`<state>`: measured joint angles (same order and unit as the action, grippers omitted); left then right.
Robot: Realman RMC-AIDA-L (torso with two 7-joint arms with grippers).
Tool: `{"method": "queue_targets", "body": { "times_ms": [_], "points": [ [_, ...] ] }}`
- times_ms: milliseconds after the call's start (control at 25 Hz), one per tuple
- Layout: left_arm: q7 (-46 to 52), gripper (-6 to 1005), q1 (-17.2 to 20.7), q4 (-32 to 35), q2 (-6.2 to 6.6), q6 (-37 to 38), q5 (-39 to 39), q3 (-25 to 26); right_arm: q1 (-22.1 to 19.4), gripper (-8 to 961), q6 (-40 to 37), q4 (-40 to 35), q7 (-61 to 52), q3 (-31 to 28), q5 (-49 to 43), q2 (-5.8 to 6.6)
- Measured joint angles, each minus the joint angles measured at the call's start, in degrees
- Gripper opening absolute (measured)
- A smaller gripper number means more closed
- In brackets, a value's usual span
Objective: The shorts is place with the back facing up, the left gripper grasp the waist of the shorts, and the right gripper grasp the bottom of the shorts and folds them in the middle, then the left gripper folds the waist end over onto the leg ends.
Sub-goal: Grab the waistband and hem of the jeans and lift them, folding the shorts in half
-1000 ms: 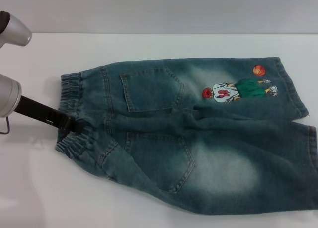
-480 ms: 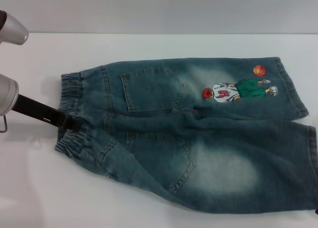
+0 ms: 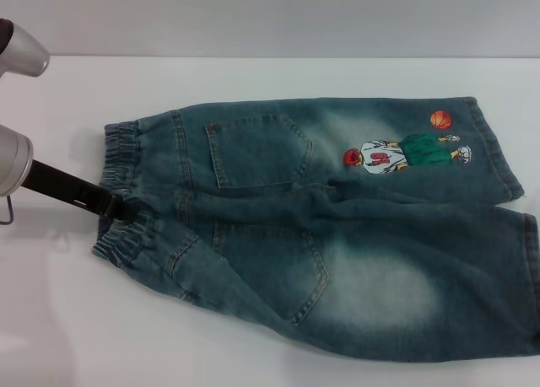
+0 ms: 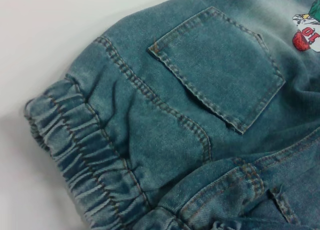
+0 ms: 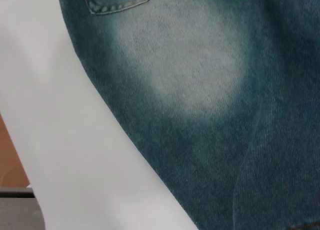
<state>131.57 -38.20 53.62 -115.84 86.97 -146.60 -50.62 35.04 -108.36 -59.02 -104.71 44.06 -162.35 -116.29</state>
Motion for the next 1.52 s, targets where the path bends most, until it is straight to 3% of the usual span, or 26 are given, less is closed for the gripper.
{"method": "queue_targets", "body": {
  "times_ms": [440, 800, 1520],
  "points": [
    [0.00, 81, -0.13, -0.01, 0.07, -0.33, 0.00, 0.00, -0.20, 16, -0.22, 0.14, 0.29, 0.06, -0.15, 0.03],
    [-0.32, 84, -0.13, -0.01, 0.11, -1.65, 0.00, 0.32, -0.68, -2, 2.12, -0.40, 1.00, -1.66, 0.66, 0.22],
    [-0.76, 89, -0.22, 0.45, 0.59, -5.18, 0.08, 0.19, -3.96, -2, 2.65, -6.08, 7.87, -10.26, 16.83, 0.33]
  ]
}}
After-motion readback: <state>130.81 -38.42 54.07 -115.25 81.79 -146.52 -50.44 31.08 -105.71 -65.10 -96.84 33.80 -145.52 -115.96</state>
